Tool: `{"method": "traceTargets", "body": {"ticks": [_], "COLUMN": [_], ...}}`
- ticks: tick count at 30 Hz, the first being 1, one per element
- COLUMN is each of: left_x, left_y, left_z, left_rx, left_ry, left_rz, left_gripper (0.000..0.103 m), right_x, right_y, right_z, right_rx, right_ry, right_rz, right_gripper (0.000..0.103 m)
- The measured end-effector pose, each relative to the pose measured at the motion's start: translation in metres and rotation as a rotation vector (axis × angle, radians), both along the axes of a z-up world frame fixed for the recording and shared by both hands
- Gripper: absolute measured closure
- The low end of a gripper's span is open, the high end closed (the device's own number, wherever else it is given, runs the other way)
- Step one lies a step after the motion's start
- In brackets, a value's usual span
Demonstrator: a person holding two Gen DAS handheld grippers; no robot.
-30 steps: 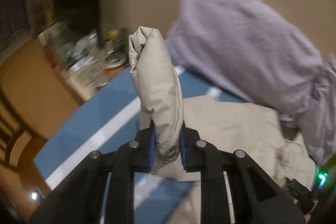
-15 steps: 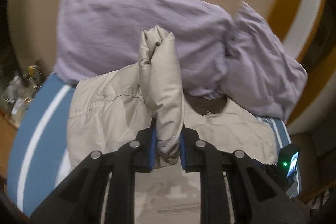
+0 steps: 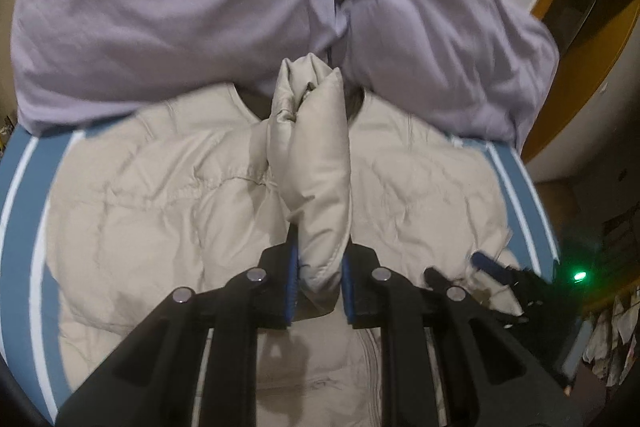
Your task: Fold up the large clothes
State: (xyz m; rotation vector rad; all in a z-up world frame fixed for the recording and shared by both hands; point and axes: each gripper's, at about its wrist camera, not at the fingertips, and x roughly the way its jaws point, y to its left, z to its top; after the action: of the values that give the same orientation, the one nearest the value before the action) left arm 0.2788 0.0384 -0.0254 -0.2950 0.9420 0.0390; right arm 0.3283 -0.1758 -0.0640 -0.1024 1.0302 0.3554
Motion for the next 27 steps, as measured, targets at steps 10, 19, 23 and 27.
{"method": "traceTargets", "body": {"ticks": [10,19,23,27], "left_x": [-0.001,-0.023,-0.036,-0.050], "left_y": [-0.014,0.017,0.037,0.057], "left_z": [-0.018,-0.019,-0.025,-0.030], "left_rx": [-0.008,0.036,0.081,0.134], "left_ry": [0.049,0.054,0.070,0.086], "left_rz": [-0.021,0.055,0.101,0.155], "left_gripper": [0.056,0.053,0.053,0.050], "right_x": [-0.005,-0.006,-0.011,-0.017], "right_y": [-0.006,0.015,0.041,0.064], "right_z": [0.006,0.029,0.030,0.029], "right_rx": [0.013,0.089,0.119,0.131], "right_ry": [-0.025,-0.041,-0.021,-0.018], "right_rz": [-0.012,0.054,0.120,0.174], "right_gripper": [0.028,0.040,0.053,0.065]}}
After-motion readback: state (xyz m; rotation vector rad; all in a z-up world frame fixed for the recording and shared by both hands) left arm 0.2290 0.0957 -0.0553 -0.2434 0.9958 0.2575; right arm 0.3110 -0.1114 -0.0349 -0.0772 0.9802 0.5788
